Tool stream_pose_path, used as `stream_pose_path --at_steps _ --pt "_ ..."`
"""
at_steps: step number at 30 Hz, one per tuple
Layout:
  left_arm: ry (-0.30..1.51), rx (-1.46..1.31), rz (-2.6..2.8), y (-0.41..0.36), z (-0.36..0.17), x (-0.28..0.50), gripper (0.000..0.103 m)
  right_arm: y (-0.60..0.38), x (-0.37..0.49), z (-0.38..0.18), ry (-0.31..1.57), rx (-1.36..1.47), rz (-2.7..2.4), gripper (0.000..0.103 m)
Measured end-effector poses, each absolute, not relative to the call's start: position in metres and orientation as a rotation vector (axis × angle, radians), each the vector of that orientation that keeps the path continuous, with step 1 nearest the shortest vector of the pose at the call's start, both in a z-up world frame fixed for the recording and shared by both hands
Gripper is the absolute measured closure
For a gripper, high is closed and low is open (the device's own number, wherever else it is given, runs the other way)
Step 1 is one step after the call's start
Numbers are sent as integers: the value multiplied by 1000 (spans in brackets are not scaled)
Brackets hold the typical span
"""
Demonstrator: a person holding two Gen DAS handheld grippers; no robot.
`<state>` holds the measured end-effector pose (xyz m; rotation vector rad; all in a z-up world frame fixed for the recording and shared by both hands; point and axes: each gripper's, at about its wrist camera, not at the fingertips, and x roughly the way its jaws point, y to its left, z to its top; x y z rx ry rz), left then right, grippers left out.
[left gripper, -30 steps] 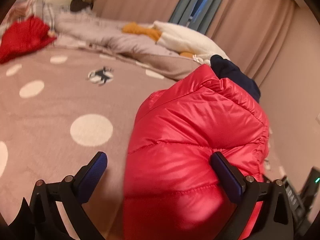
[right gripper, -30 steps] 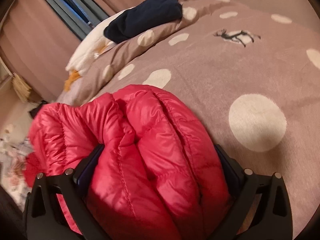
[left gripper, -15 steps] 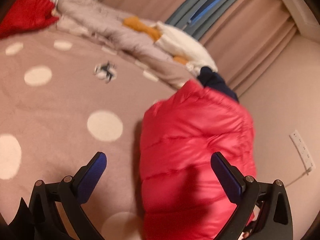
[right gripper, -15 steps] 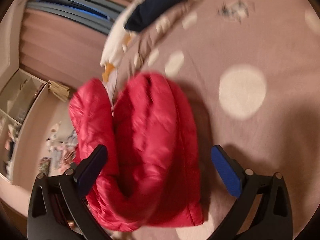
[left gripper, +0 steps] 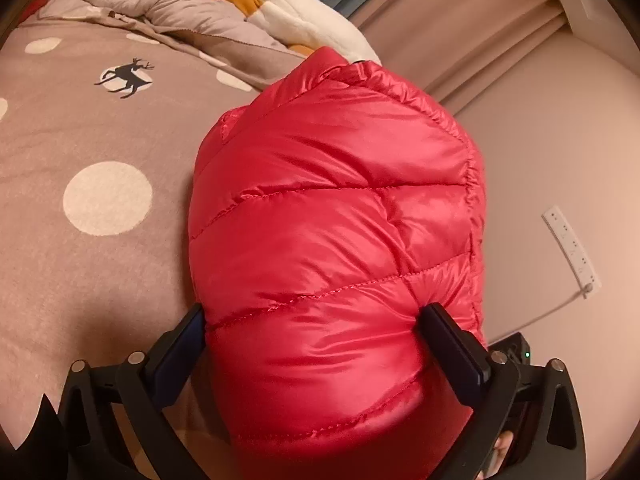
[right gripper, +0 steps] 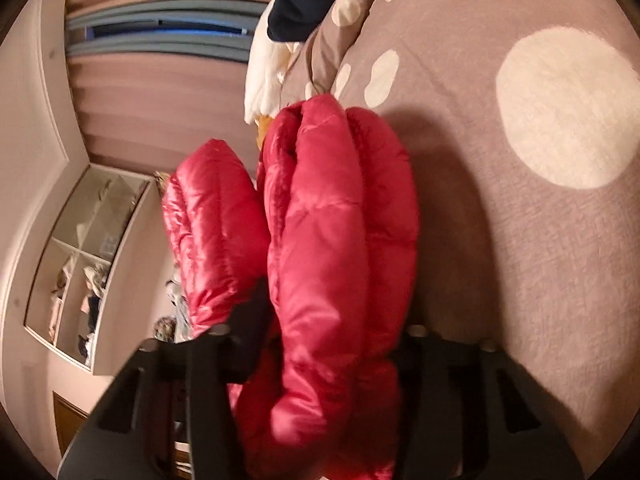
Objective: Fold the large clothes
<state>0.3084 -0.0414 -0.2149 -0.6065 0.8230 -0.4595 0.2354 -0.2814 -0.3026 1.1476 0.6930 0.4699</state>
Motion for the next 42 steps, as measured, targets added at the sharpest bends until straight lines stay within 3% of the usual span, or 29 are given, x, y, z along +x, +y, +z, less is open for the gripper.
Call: stream_pose_path --at_steps 9,20,31,42 --pt "776 -655 -532 -26 -194 295 3 -275 221 -266 502 1049 581 67" --pt "602 -640 -610 -7 -126 262 6 -259 198 -197 306 946 718 68" --pt "472 -611 -562 21 -103 228 6 -232 187 -175 282 879 807 68" --pt "460 -599 -503 45 -105 216 6 -207 192 -177 331 845 828 68"
